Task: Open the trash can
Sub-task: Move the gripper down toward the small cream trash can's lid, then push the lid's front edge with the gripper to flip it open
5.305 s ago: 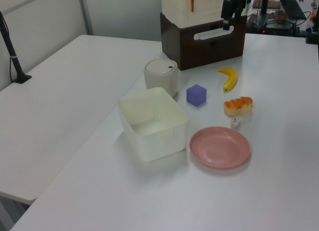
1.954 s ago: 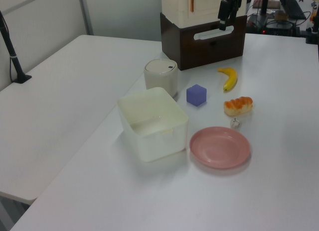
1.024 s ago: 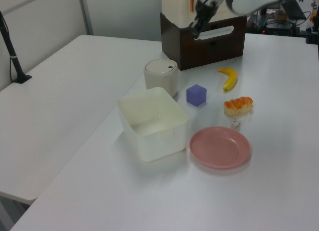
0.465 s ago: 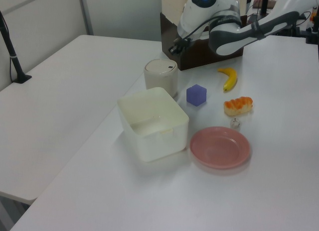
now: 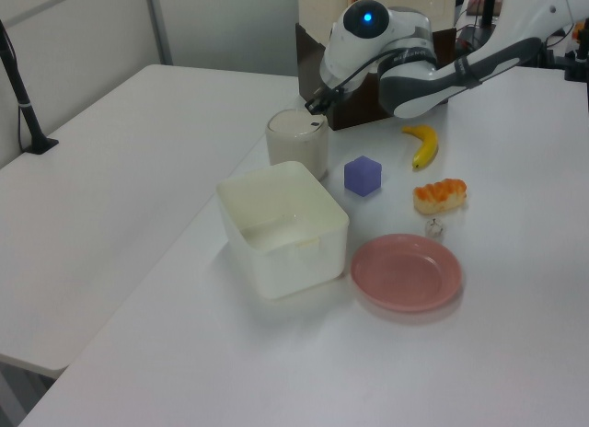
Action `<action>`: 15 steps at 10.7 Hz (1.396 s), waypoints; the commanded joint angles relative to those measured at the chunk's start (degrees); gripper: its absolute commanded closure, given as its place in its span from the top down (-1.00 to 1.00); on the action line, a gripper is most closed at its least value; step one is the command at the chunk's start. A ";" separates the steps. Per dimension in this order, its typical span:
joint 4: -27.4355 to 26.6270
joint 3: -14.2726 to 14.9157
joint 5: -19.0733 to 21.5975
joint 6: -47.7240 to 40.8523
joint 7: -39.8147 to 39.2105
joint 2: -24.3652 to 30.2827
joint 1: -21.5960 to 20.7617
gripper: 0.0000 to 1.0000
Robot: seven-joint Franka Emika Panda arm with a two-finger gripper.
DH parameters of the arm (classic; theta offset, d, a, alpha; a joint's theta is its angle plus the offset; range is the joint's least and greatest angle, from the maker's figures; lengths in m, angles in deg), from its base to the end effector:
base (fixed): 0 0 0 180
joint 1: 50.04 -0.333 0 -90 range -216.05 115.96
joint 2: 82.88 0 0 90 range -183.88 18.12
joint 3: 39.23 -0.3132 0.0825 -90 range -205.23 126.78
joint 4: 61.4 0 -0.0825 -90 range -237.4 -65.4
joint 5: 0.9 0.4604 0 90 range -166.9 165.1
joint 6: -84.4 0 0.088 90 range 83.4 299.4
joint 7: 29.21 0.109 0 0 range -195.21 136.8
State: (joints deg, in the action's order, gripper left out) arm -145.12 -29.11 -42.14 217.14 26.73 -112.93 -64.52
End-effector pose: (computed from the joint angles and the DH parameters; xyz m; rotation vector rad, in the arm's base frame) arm 0.8001 0.0713 0.3893 2.5198 -0.5714 0.8322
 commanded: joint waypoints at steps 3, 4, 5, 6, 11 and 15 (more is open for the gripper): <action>3.22 -0.88 -2.88 0.32 2.68 -3.44 -0.29 -1.00; 2.87 -1.15 -4.02 0.24 2.69 -3.62 -0.29 -1.00; 2.60 -1.24 -4.55 0.23 2.77 -3.62 -0.37 -1.00; 2.25 -1.24 -4.73 0.23 2.77 -3.62 -0.37 -1.00; 1.28 -2.03 -6.92 -0.20 2.42 -3.62 -0.29 -1.00; 0.67 -2.29 -6.06 -0.29 2.59 -3.27 -0.02 -1.00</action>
State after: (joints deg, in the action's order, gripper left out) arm -143.18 -30.82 -49.16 217.13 27.92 -116.16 -64.56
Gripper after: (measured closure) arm 0.991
